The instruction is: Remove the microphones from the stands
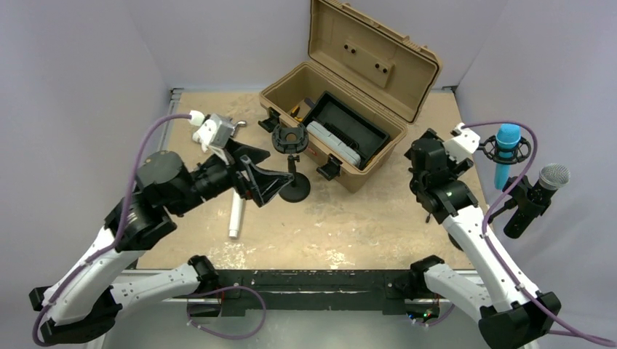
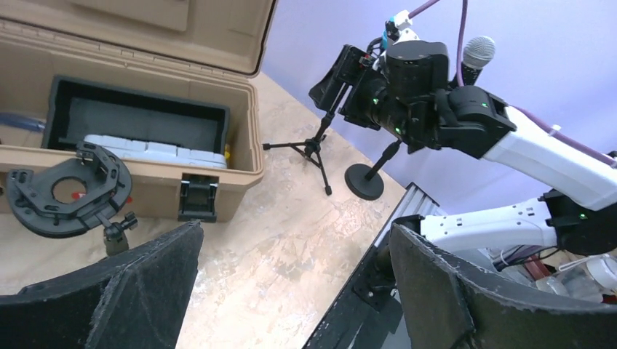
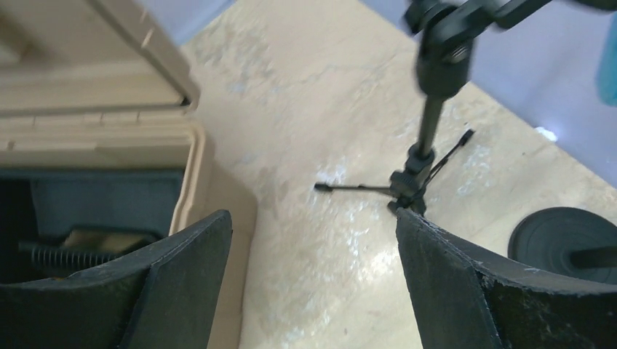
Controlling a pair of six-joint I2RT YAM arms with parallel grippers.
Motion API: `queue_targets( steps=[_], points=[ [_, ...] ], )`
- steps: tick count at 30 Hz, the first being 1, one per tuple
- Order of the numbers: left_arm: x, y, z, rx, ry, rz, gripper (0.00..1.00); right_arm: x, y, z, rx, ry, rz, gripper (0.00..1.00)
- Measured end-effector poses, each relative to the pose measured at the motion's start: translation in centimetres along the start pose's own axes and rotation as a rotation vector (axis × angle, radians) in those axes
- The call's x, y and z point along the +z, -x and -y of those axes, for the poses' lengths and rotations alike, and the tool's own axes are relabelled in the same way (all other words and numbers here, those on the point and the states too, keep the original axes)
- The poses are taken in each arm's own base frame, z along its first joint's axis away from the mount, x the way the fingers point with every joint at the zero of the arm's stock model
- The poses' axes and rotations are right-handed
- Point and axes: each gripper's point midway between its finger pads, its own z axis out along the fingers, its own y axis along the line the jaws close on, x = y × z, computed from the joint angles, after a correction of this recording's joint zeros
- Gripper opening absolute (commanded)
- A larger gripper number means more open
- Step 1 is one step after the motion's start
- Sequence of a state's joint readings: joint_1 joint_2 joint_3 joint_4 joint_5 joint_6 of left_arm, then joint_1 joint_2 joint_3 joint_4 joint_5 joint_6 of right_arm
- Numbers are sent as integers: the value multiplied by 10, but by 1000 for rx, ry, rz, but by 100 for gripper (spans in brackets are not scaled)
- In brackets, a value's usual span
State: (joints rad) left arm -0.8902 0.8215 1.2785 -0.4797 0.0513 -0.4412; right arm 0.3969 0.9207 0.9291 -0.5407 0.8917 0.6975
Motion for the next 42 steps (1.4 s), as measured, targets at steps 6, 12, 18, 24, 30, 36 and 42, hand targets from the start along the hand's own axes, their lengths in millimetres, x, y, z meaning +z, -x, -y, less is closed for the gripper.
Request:
queue_targets(
  steps=[6, 12, 18, 24, 30, 36, 42],
  points=[
    [-43, 17, 2, 103, 1, 54, 98, 11, 26, 8, 77, -56, 97, 82],
    [-73, 17, -16, 173, 67, 131, 97, 16, 37, 18, 54, -129, 166, 85],
    [-65, -6, -36, 200, 132, 86, 97, 12, 73, 13, -61, -162, 222, 91],
    [-69, -5, -38, 201, 139, 100, 97, -6, 126, 17, -95, -214, 316, 97],
    [-71, -3, -36, 200, 128, 112, 97, -18, 152, 34, -208, -332, 372, 99],
    [-65, -9, -33, 198, 105, 100, 97, -21, 173, 44, -298, -424, 401, 99],
    [-49, -22, -36, 198, 102, 47, 97, -2, 178, 59, -390, -541, 374, 99]
  ],
)
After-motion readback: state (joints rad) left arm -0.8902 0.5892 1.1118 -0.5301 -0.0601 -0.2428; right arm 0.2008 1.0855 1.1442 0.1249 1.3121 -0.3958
